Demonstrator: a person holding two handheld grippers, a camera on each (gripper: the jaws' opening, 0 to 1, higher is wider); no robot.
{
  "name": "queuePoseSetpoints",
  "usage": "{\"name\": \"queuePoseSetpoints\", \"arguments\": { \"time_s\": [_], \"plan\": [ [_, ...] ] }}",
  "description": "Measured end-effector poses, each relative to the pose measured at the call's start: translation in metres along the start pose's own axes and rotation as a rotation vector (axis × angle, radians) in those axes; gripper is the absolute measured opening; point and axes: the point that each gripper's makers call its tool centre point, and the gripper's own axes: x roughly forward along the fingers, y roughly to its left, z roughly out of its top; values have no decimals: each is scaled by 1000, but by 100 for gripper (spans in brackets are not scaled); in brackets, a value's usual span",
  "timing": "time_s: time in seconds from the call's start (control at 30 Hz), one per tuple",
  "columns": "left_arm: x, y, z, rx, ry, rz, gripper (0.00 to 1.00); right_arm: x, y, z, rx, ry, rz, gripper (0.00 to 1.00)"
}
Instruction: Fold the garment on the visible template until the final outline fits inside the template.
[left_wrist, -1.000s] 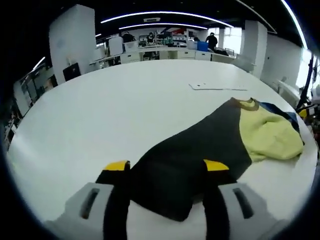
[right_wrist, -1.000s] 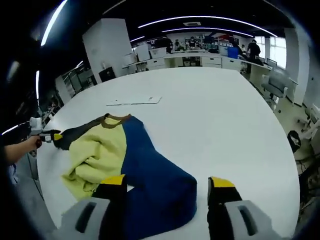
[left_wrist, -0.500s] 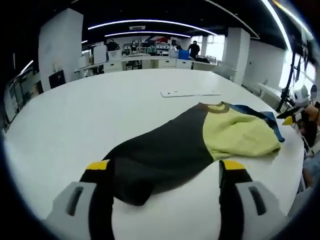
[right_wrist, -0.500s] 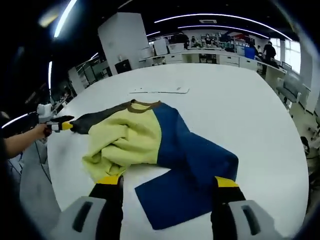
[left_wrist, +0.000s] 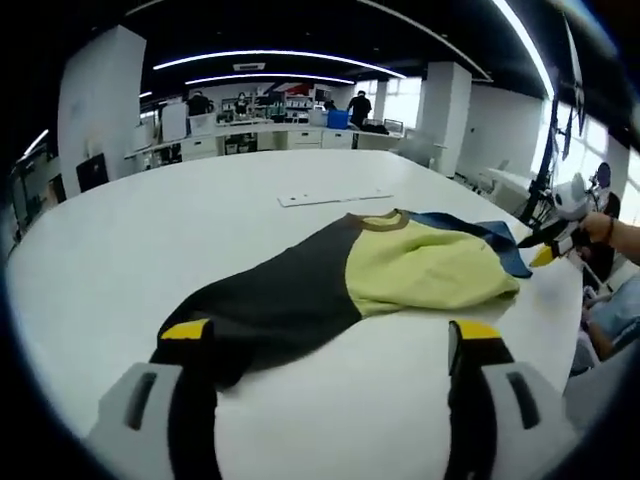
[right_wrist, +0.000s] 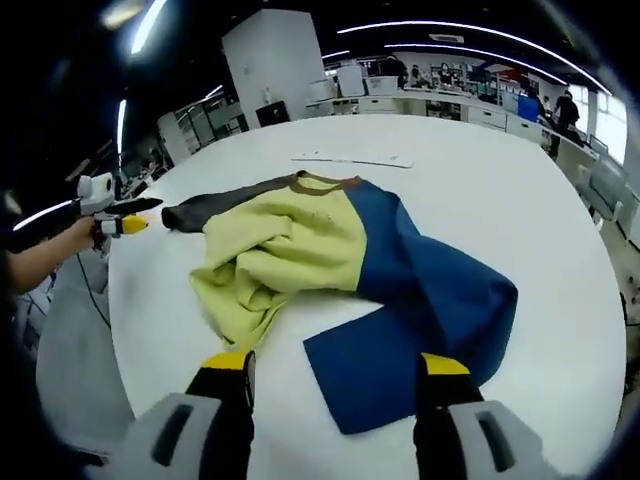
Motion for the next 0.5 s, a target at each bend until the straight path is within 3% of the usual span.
{"name": "queuePoseSetpoints", "arguments": {
  "time_s": [0.5],
  "plan": [
    [-20,-51,-9,51,22,-91,93,7,-8,-24,-57,38,-53,36]
  ]
}}
